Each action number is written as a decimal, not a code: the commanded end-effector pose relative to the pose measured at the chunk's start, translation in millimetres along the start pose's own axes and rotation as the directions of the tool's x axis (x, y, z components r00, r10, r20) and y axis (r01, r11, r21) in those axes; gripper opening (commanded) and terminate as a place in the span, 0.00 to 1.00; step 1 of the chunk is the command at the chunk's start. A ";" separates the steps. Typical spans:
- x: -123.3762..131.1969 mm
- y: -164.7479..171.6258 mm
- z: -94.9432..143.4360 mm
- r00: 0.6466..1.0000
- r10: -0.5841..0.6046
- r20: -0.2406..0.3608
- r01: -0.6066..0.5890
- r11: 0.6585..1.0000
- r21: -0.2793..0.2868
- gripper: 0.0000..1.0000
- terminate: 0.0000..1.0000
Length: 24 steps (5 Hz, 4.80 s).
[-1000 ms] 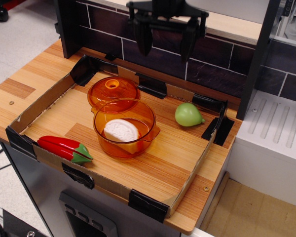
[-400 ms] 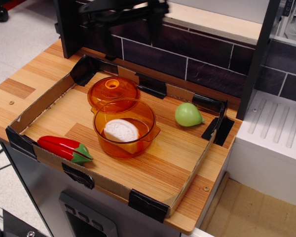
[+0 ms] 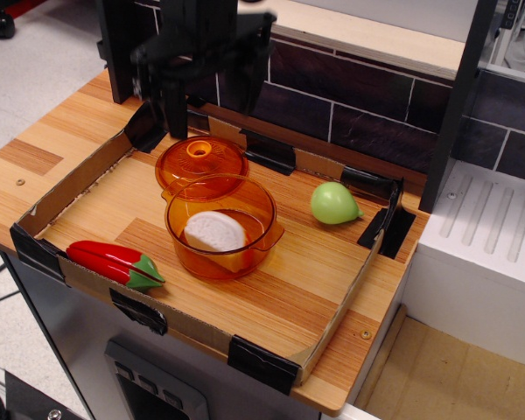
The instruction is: Take sushi out of pot
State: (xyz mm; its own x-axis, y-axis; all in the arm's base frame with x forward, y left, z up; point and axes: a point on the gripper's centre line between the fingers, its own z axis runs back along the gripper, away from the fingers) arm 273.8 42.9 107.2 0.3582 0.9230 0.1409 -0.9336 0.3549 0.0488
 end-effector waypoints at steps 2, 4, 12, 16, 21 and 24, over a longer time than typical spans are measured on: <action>-20.1 -0.2 -31.9 0.979 0.201 -0.039 -0.201 0.980 -0.003 1.00 0.00; -31.1 -2.9 -50.9 0.967 0.249 -0.046 -0.249 0.968 0.022 1.00 0.00; -34.1 -6.4 -71.4 0.963 0.266 -0.043 -0.265 0.964 0.023 0.00 0.00; -45.8 0.7 25.6 0.996 0.069 -0.050 -0.076 0.984 -0.164 0.00 0.00; 46.8 29.8 -4.3 0.994 0.108 0.024 -0.104 0.988 -0.112 0.00 0.00; 75.6 49.6 -52.0 0.993 0.091 0.081 -0.086 0.995 -0.057 0.00 0.00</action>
State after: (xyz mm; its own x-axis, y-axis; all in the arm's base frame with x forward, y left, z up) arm 255.5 142.1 56.7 0.2538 0.9446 0.2083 -0.9656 0.2599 -0.0016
